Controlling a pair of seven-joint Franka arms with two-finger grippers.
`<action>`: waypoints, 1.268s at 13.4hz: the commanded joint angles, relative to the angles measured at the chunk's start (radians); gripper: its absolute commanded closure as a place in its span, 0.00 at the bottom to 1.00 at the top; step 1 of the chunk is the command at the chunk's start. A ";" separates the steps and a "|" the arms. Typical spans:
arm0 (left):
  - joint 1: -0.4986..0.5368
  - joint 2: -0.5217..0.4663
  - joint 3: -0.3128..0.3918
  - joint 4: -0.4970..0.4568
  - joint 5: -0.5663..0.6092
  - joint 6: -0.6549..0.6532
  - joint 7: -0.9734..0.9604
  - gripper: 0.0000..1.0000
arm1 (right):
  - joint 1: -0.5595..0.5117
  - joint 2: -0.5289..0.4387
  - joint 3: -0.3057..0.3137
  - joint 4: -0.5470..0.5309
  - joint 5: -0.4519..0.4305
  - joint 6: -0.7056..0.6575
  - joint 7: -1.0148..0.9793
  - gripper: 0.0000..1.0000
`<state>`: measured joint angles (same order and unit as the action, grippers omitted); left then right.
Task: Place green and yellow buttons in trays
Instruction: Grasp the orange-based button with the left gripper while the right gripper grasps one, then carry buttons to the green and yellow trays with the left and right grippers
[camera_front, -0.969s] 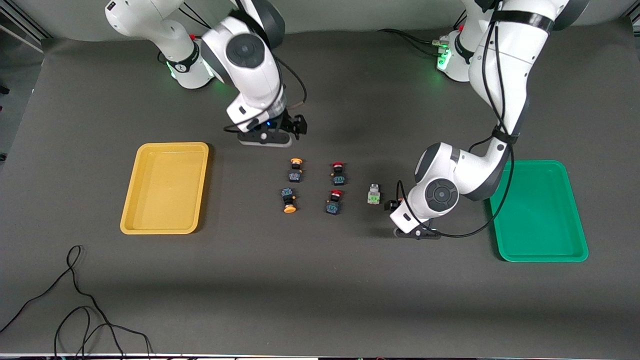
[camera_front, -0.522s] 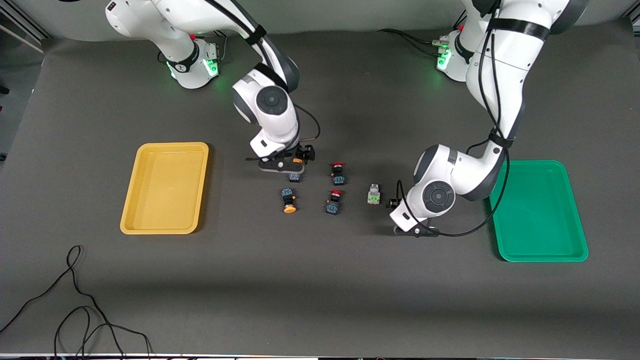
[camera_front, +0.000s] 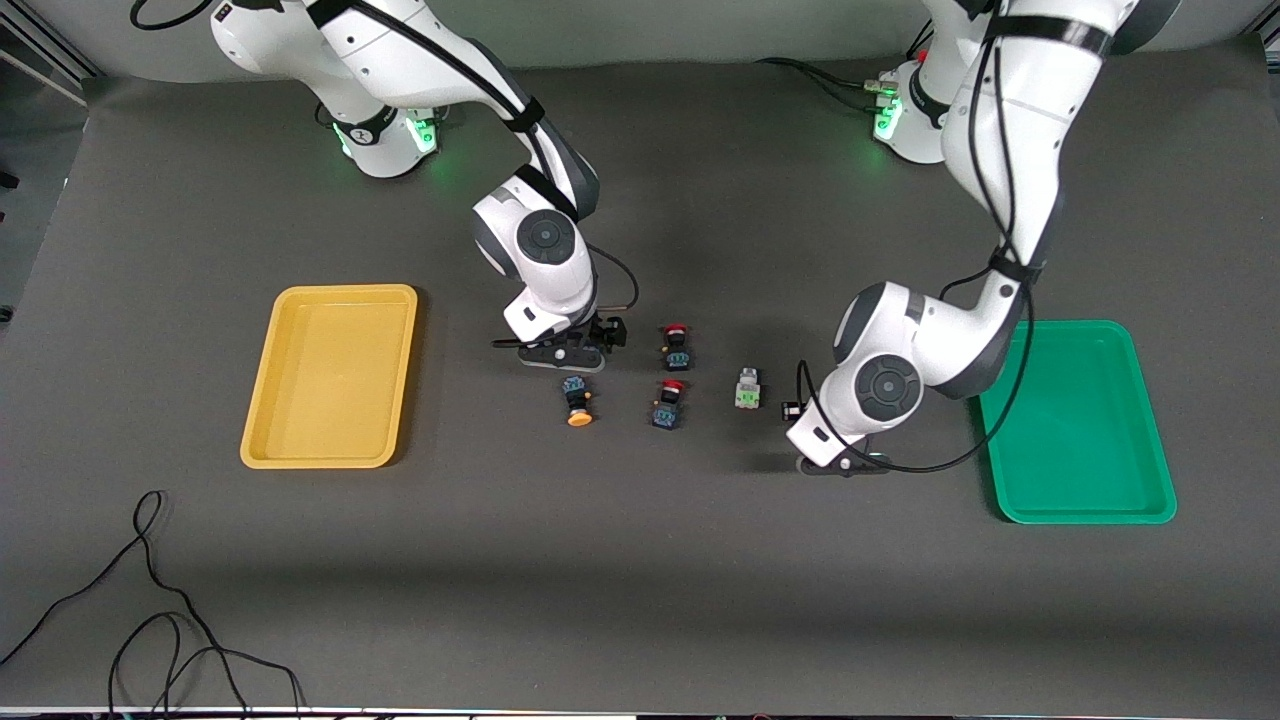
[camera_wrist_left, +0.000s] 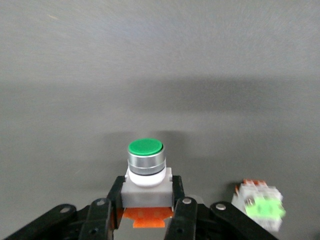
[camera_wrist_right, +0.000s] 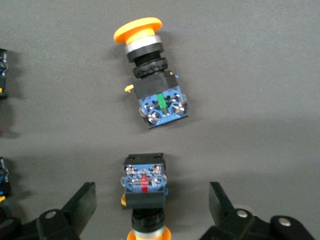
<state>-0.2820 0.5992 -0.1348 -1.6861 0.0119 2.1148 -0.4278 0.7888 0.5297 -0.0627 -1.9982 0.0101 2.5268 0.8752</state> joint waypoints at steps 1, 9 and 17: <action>0.019 -0.157 0.011 0.072 0.025 -0.252 -0.005 1.00 | 0.015 0.033 -0.009 0.025 -0.022 0.029 0.042 0.03; 0.335 -0.257 0.011 0.321 0.072 -0.650 0.314 1.00 | 0.007 0.029 -0.009 0.055 -0.022 0.015 0.048 0.79; 0.578 -0.242 0.011 0.010 0.175 -0.284 0.609 1.00 | -0.008 -0.120 -0.017 0.289 0.005 -0.451 0.034 0.80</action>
<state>0.2589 0.3854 -0.1110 -1.5475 0.1702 1.7203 0.1493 0.7884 0.4754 -0.0722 -1.7777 0.0107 2.2140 0.8937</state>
